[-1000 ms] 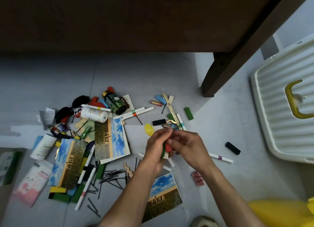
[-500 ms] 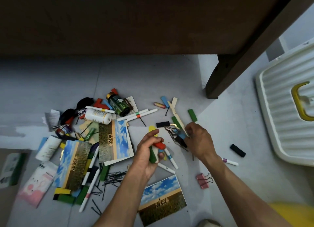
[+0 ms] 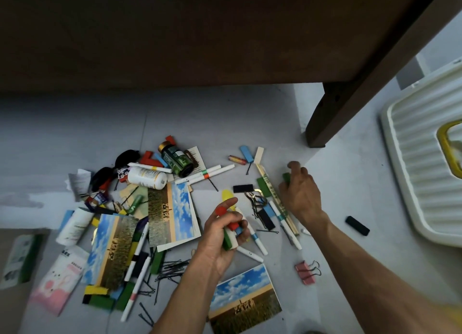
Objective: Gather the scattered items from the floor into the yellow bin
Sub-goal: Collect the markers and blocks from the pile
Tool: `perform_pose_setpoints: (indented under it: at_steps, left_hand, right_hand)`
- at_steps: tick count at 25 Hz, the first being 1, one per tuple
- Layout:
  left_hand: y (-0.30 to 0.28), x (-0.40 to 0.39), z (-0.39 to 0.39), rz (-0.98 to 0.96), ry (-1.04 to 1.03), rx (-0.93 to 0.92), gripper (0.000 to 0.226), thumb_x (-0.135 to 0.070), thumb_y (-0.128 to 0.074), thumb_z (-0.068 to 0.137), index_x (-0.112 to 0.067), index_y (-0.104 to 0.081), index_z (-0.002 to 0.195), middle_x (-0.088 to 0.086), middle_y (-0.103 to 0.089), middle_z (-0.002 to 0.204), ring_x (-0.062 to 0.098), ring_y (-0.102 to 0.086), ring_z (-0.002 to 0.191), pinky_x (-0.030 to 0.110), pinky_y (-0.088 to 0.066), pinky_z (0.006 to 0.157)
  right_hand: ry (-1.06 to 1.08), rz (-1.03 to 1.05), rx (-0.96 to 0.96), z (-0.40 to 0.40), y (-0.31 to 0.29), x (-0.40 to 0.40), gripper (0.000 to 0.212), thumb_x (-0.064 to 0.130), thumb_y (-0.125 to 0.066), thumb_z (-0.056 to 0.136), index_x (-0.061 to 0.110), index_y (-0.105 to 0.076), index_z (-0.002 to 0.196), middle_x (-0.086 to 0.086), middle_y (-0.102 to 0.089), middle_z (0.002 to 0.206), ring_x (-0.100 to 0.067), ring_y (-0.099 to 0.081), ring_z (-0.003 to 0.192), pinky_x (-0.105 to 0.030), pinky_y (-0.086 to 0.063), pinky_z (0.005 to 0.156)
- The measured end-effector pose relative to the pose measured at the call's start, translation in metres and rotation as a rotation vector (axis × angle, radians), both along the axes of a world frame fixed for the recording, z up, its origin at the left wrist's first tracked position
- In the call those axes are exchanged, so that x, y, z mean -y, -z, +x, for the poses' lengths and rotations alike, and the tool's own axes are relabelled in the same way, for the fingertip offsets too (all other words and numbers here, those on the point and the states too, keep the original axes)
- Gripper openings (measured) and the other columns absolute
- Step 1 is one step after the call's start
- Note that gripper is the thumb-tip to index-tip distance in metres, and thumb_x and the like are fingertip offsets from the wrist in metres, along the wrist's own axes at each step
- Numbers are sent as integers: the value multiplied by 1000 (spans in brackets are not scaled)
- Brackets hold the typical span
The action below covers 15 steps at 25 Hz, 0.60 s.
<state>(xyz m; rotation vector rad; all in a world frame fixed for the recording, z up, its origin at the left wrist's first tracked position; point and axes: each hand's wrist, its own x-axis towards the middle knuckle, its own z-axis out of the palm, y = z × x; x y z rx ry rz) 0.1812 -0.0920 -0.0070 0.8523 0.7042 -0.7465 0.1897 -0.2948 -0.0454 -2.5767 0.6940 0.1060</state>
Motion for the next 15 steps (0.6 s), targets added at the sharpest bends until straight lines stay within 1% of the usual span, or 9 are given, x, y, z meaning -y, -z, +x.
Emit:
perform_pose_setpoints:
  at_steps: [1, 2, 3, 5, 7, 10, 12, 13, 15]
  left_hand:
    - [0, -2, 1, 17, -8, 0, 43, 4, -62, 65, -11, -70, 104, 11, -63, 74, 20, -61, 62, 27, -48, 45]
    - [1, -2, 2, 37, -16, 0, 41, 7, -58, 69, -10, -68, 105, 11, -63, 75, 20, -60, 63, 25, -44, 42]
    - [1, -2, 2, 62, -21, -2, 39, 9, -53, 73, -10, -66, 104, 11, -61, 75, 19, -57, 62, 22, -39, 39]
    - [3, 0, 1, 101, -14, -17, 33, 10, -49, 79, -10, -64, 100, 10, -57, 72, 18, -53, 58, 19, -31, 35]
    - [1, 1, 0, 94, 4, -22, 30, 9, -50, 80, -12, -65, 96, 9, -57, 69, 17, -52, 56, 18, -29, 34]
    - [1, -5, 3, 139, 53, 19, 29, 10, -53, 77, -15, -67, 84, 8, -63, 73, 17, -52, 57, 19, -29, 37]
    - [3, -5, 13, 241, 106, 58, 27, 10, -58, 77, -17, -63, 75, 8, -66, 75, 16, -53, 55, 19, -28, 39]
    - [4, -2, 21, 316, 136, 79, 26, 7, -63, 77, -18, -61, 73, 8, -66, 73, 15, -54, 53, 19, -29, 39]
    - [5, 10, 43, 479, 191, 170, 23, -1, -74, 77, -20, -60, 73, 5, -65, 67, 12, -55, 49, 20, -33, 39]
  right_hand:
    - [34, 73, 23, -2, -1, -3, 30, 23, -48, 95, 16, -41, 124, -3, -46, 101, -22, -53, 75, -30, -40, 63]
    - [31, 119, 54, -4, -2, -8, 24, 24, -44, 96, 16, -43, 119, -3, -45, 100, -21, -53, 71, -30, -39, 61]
    - [-9, 141, 80, -4, -4, -15, 17, 23, -40, 97, 15, -46, 111, -5, -47, 96, -22, -54, 68, -30, -37, 59]
    - [-123, 107, 84, -4, -3, -30, 14, 19, -39, 97, 9, -49, 98, -11, -54, 90, -28, -55, 67, -30, -36, 56]
    - [-186, 21, 59, 0, 1, -40, 17, 20, -41, 98, 6, -49, 104, -12, -60, 89, -30, -59, 69, -31, -38, 56]
    - [-183, -71, -22, 11, 5, -42, 27, 30, -42, 101, 9, -45, 118, -8, -63, 94, -26, -62, 74, -30, -39, 58]
    - [-178, -111, -66, 13, 8, -39, 32, 35, -44, 101, 9, -47, 119, -8, -63, 97, -26, -63, 78, -30, -40, 59]
    - [-148, -105, -70, 14, 8, -39, 33, 36, -45, 101, 8, -48, 118, -9, -62, 98, -26, -63, 80, -32, -43, 61]
    - [-118, -147, -105, 12, 6, -41, 30, 31, -44, 101, 6, -50, 117, -10, -61, 103, -27, -64, 85, -33, -47, 65]
